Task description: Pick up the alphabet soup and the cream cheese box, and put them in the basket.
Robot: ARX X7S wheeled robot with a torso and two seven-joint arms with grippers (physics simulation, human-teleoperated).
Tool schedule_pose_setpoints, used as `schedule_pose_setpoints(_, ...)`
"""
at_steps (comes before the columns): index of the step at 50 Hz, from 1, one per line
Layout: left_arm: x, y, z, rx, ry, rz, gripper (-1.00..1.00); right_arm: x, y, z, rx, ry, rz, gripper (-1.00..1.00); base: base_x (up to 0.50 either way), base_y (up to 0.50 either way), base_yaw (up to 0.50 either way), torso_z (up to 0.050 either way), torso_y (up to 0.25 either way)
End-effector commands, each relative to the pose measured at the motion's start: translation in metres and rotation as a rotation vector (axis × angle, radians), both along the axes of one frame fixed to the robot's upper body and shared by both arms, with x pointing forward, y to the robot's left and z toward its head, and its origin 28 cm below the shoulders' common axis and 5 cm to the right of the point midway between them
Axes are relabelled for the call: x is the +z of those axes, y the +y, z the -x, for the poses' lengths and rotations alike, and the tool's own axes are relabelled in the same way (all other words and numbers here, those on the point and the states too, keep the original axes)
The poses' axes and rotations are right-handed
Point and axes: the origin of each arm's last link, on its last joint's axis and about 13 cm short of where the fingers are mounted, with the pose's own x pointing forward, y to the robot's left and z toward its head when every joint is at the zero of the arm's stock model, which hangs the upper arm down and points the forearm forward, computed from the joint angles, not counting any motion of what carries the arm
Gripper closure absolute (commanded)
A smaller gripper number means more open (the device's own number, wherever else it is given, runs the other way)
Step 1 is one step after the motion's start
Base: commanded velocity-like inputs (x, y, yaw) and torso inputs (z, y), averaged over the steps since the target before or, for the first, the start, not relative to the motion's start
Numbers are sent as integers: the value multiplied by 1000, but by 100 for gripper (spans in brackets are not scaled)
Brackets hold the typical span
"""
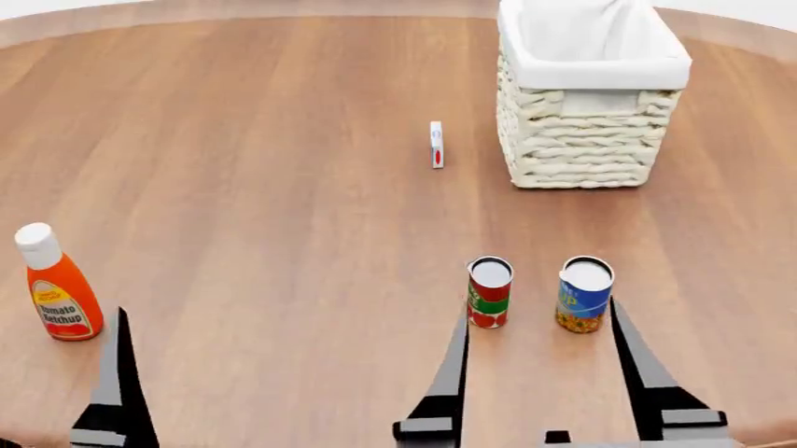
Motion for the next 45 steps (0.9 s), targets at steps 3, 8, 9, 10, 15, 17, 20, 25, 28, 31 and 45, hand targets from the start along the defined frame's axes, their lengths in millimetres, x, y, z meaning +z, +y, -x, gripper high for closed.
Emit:
schedule_pose_setpoints(3, 56, 0, 34, -15, -277, 23, -100, 49, 6, 30, 46, -213, 13, -100, 0, 0, 0, 0, 0)
schedule_pose_setpoints(8, 62, -1, 40, -35, -329, 36, -100, 54, 10, 34, 72, -307, 35, -100, 0, 0, 0, 0, 0)
schedule_pose_setpoints(9, 62, -1, 40, -37, -331, 38, -100, 54, 10, 34, 76, -315, 30, -100, 0, 0, 0, 0, 0)
schedule_pose_setpoints(10, 63, -1, 40, -34, -334, 36, -100, 54, 10, 35, 75, -318, 27, -100, 0, 0, 0, 0, 0)
schedule_pose_setpoints(15, 62, -1, 40, -31, -326, 31, -100, 54, 7, 33, 65, -311, 30, -100, 0, 0, 0, 0, 0)
schedule_pose_setpoints(17, 61, -1, 39, -27, -327, 25, -100, 55, 7, 33, 68, -310, 27, -100, 0, 0, 0, 0, 0)
schedule_pose_setpoints(20, 60, -1, 37, -25, -319, 24, -100, 53, 7, 33, 67, -301, 32, -100, 0, 0, 0, 0, 0)
schedule_pose_setpoints(25, 60, -1, 37, -23, -319, 23, -100, 55, 7, 31, 72, -293, 36, -100, 0, 0, 0, 0, 0)
schedule_pose_setpoints(28, 59, -1, 38, -22, -317, 23, -100, 55, 7, 31, 73, -292, 35, -100, 34, 0, 0, 0, 0)
schedule_pose_setpoints(31, 60, -1, 38, -20, -318, 26, -100, 55, 8, 31, 76, -291, 39, -100, 73, 0, 0, 0, 0)
schedule_pose_setpoints(45, 55, -1, 41, -22, -304, 19, -100, 52, 8, 33, 77, -280, 45, -100, 170, 0, 0, 0, 0)
